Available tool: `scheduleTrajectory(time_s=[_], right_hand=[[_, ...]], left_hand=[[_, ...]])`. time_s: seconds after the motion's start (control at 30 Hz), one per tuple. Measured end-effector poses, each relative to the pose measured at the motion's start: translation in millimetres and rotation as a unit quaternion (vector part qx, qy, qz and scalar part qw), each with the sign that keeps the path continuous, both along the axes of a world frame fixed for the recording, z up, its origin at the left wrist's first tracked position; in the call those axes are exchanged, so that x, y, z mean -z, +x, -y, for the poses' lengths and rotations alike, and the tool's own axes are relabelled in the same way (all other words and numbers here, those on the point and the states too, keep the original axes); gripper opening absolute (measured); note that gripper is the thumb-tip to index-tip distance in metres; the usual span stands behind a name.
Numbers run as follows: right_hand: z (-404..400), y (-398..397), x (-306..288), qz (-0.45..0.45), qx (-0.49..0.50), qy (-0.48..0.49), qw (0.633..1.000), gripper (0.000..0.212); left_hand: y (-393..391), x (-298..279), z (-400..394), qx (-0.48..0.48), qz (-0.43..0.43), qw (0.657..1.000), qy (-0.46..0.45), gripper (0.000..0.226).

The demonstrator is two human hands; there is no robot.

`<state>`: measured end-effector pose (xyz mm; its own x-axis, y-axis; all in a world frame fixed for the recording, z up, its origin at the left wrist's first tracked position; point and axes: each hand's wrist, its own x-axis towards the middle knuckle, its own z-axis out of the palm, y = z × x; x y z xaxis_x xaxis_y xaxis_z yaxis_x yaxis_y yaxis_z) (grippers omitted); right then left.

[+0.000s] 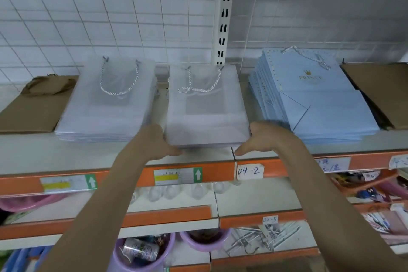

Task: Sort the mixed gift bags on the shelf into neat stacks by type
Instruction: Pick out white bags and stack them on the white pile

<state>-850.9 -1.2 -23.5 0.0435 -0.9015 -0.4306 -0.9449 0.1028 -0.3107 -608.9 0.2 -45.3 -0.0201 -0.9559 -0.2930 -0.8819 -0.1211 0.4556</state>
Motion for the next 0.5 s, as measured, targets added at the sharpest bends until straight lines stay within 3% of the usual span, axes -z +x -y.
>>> scheduleTrajectory(time_s=[0.17, 0.5], right_hand=[[-0.8, 5.4, 5.3, 0.002, -0.002, -0.057, 0.998, 0.031], [9.8, 5.6, 3.3, 0.046, 0.014, -0.064, 0.997, 0.031]], left_hand=[[-8.5, 6.4, -5.5, -0.01, 0.052, 0.997, -0.054, 0.039], [-6.4, 9.3, -5.8, 0.045, 0.107, 0.988, -0.104, 0.037]])
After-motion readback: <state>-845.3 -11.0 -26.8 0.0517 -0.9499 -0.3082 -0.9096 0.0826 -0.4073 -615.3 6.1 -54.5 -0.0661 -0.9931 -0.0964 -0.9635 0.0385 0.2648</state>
